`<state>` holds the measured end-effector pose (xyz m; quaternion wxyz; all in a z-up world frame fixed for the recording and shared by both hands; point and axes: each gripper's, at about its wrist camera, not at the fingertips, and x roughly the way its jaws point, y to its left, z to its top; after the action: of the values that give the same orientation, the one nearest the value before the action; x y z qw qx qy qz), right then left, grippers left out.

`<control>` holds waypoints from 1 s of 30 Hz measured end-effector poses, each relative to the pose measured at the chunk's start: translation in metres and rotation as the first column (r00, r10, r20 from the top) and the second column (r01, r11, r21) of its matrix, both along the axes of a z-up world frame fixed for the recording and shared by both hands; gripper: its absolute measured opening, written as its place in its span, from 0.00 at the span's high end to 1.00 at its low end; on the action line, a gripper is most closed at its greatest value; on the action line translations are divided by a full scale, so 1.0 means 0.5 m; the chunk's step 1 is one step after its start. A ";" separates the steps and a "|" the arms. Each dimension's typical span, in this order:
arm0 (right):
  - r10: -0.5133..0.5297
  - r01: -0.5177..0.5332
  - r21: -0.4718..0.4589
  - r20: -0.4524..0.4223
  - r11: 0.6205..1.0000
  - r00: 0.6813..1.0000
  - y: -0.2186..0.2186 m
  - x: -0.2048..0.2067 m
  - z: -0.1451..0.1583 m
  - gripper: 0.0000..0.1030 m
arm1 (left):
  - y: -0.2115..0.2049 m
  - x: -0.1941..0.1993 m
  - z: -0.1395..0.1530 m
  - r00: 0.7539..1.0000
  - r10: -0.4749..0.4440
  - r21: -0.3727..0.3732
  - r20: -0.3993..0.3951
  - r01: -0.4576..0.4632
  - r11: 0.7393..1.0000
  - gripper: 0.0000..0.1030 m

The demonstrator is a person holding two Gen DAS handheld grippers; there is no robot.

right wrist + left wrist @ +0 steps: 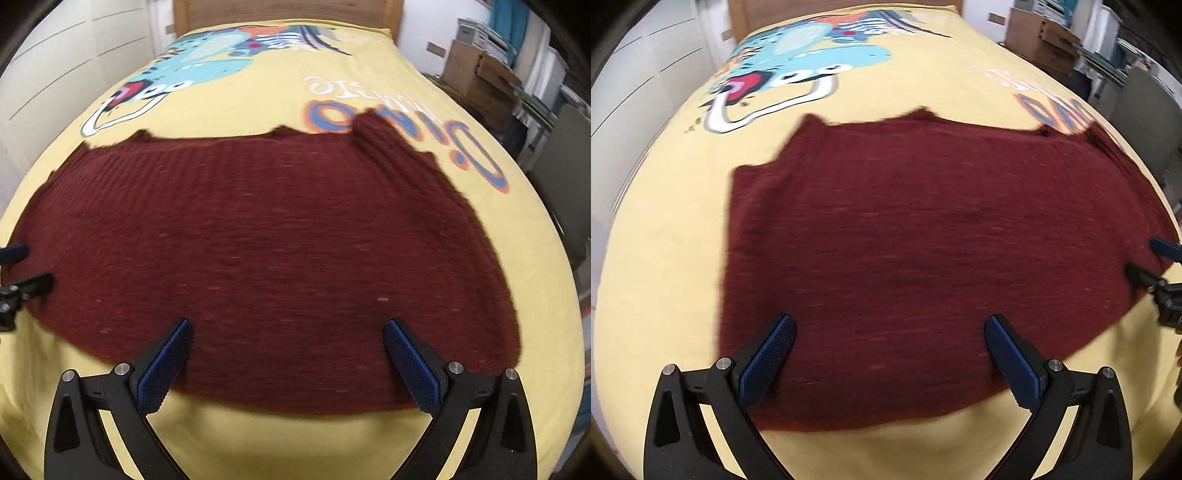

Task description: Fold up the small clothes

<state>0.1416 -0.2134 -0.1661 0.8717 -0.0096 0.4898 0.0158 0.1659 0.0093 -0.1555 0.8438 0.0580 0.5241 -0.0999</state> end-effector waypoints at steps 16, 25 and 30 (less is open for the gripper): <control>-0.045 0.045 0.024 -0.004 0.999 0.999 -0.072 -0.018 -0.037 0.00 | 0.051 -0.007 -0.036 0.999 0.048 -0.010 0.008 -0.048 0.999 0.01; -0.063 0.065 0.039 -0.036 0.997 0.997 -0.069 -0.014 -0.003 0.00 | 0.054 -0.009 -0.032 0.999 0.044 -0.012 0.008 -0.044 0.999 0.01; -0.036 0.038 0.058 -0.024 0.998 0.999 -0.057 -0.037 0.046 0.00 | 0.054 0.005 -0.007 0.998 0.035 -0.020 -0.055 -0.037 0.999 0.01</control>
<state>0.1231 -0.2421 -0.1433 0.8660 0.0250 0.4992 0.0140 0.1682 0.0364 -0.1590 0.8313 0.0369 0.5469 -0.0918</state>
